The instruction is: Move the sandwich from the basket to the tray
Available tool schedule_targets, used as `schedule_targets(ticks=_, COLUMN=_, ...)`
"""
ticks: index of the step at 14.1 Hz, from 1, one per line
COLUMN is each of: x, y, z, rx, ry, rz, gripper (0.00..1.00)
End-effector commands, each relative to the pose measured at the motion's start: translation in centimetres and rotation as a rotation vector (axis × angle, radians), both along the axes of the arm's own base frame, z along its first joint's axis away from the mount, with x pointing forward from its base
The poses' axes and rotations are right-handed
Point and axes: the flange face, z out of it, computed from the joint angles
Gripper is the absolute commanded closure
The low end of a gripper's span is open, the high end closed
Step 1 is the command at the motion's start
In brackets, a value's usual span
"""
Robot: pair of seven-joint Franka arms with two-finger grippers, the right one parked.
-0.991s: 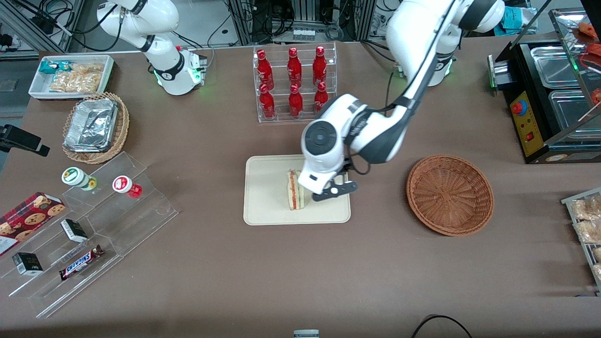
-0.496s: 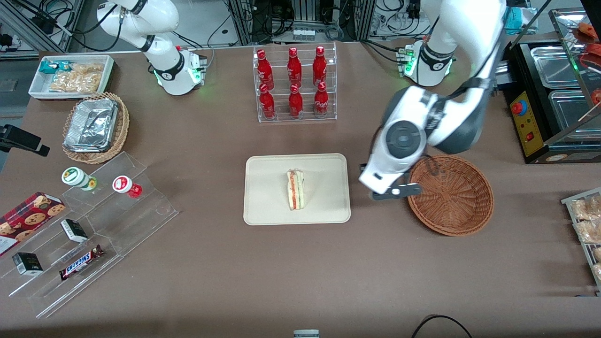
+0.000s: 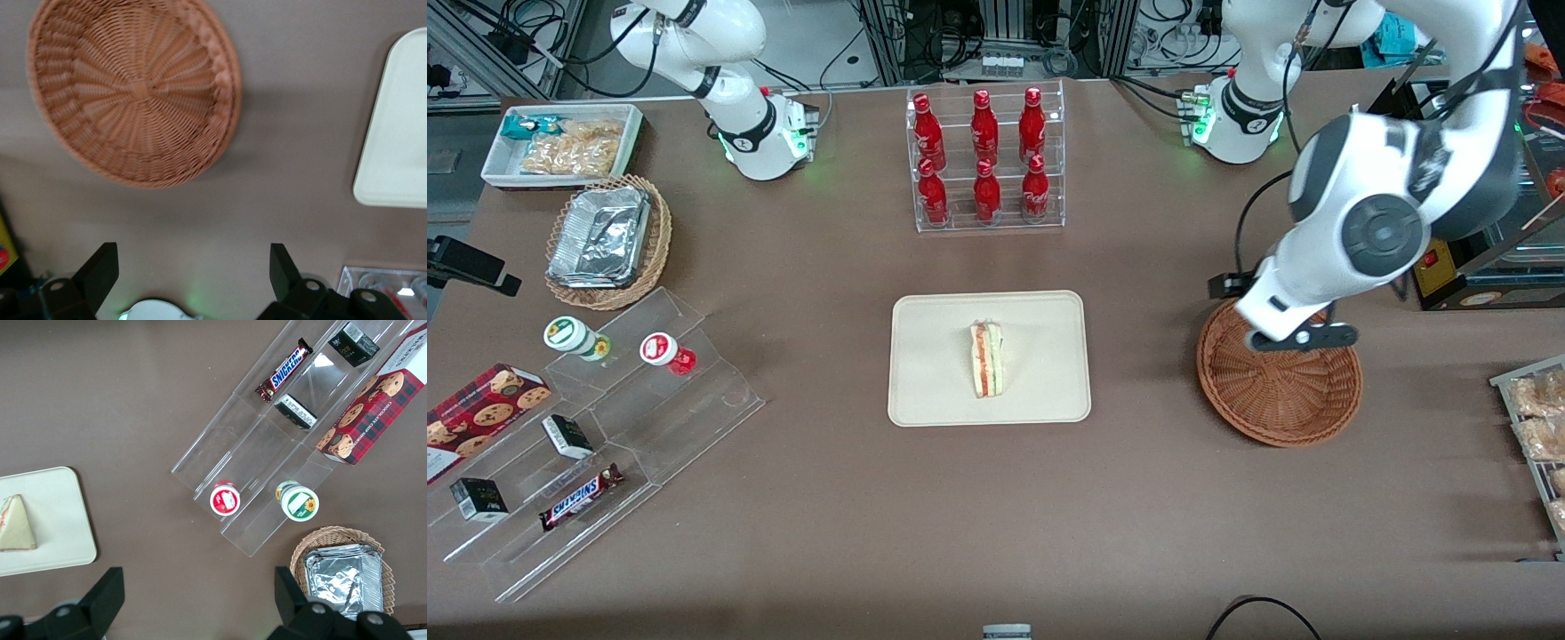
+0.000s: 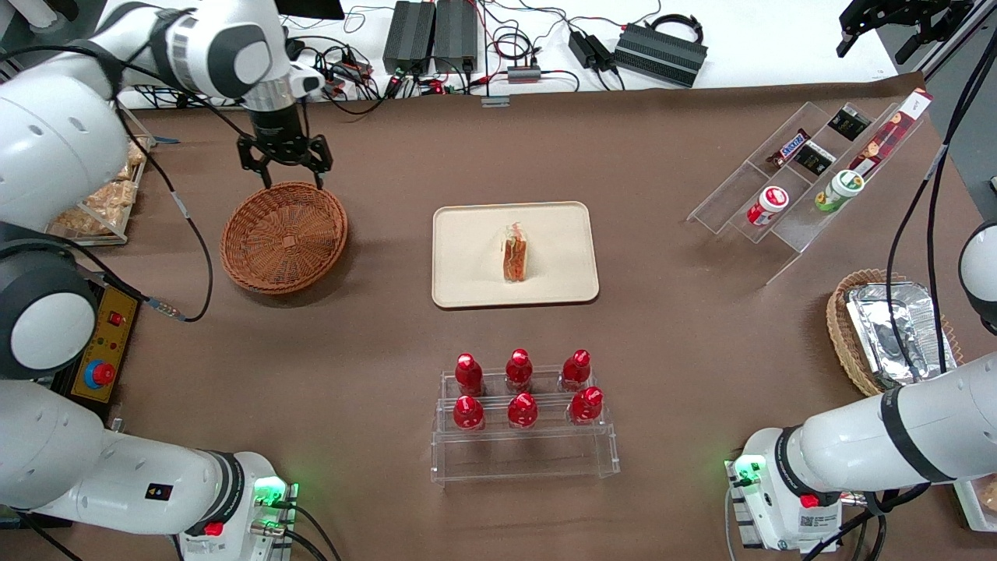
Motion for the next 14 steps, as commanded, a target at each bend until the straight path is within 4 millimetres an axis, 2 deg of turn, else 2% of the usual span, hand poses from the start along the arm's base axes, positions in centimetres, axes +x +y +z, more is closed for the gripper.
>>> schedule_targets(ticks=1, x=-1.4, y=3.1, z=2.7, rx=-0.033, ry=0.005, rz=-0.028, gripper=0.00)
schedule_targets(ticks=5, x=-2.7, y=7.3, z=7.1, rx=-0.063, ry=0.005, rz=-0.075, gripper=0.00)
schedule_targets(ticks=9, x=-2.6, y=9.0, z=11.4, rx=-0.058, ry=-0.039, rz=-0.065, gripper=0.00)
schedule_targets(ticks=11, x=-2.1, y=12.2, z=13.9, rx=-0.063, ry=-0.096, rz=-0.002, gripper=0.00)
schedule_targets(ticks=13, x=-1.8, y=14.4, z=16.1, rx=-0.061, ry=-0.151, rz=0.036, gripper=0.00)
schedule_targets(ticks=14, x=-1.7, y=14.8, z=16.7, rx=-0.061, ry=-0.165, rz=0.043, gripper=0.00)
